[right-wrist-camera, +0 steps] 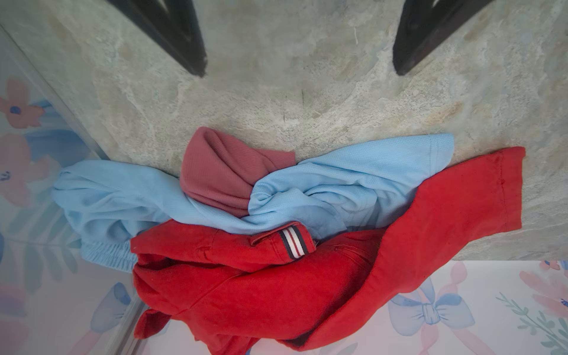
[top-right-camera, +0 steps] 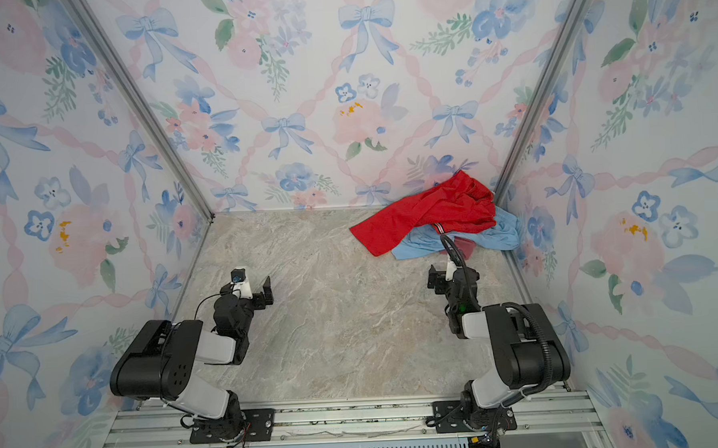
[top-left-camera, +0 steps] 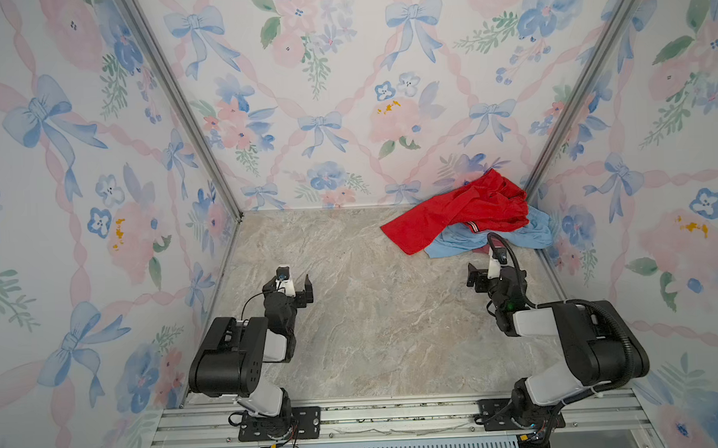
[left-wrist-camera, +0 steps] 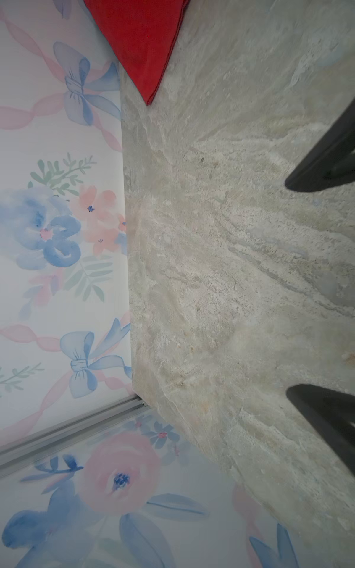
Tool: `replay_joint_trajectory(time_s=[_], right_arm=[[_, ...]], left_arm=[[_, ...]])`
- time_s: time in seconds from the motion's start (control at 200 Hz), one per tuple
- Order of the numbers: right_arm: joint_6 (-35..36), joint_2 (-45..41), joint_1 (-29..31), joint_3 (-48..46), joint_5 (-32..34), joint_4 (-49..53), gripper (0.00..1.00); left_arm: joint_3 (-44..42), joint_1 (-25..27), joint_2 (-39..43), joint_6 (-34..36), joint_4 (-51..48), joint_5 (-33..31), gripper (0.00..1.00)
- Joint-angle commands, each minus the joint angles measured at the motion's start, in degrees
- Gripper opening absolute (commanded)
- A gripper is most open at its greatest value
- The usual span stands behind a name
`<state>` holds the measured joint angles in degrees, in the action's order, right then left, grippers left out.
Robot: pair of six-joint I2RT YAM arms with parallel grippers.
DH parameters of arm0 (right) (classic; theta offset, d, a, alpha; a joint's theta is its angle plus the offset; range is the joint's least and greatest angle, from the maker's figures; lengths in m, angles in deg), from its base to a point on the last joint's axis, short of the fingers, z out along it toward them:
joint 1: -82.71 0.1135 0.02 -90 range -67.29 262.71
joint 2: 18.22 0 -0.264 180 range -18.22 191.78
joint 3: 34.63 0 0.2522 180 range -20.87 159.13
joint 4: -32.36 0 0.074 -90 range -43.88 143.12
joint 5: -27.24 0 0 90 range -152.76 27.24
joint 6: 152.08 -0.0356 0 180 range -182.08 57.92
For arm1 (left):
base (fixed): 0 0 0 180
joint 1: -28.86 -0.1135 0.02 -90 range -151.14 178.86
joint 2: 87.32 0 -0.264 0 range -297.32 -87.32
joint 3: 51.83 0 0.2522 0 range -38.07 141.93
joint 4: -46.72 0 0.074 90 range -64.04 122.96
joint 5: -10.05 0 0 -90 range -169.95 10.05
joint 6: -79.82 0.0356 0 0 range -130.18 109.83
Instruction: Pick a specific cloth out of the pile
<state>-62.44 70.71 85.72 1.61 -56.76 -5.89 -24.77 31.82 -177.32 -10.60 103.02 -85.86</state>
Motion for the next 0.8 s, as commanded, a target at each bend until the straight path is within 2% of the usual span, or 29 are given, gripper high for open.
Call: replay_joint_trajectory(time_s=[0.0,0.795], right_arm=[[0.49,-0.16,0.03,0.02,0.15,-0.02,0.97],[0.49,-0.16,0.02,-0.02,0.21,-0.03,0.97]], left_arm=[[0.42,-0.41,0.16,0.16,-0.54,0.88,0.98],[0.61,-0.85,0.06,-0.11,-0.71,1.64,0.98]])
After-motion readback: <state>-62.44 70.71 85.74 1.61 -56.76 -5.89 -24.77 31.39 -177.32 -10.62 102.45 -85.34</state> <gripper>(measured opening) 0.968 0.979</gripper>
